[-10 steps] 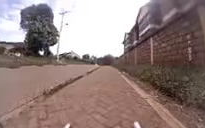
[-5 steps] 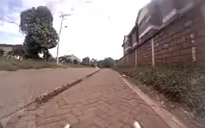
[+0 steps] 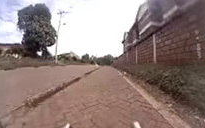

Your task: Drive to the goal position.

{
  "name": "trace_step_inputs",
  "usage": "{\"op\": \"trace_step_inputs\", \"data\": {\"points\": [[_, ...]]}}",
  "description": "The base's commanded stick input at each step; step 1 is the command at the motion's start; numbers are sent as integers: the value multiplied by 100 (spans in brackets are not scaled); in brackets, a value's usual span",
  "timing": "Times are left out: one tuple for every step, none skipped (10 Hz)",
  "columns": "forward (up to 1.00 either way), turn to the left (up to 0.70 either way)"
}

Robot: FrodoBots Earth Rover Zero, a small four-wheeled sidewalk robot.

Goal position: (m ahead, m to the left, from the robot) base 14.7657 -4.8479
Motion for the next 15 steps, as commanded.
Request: {"op": "trace_step_inputs", "data": {"points": [[50, 0], [50, 0], [50, 0], [50, 0], [50, 0], [50, 0], [50, 0], [50, 0], [50, 0], [50, 0], [50, 0], [50, 0], [50, 0], [50, 0], [50, 0]]}}
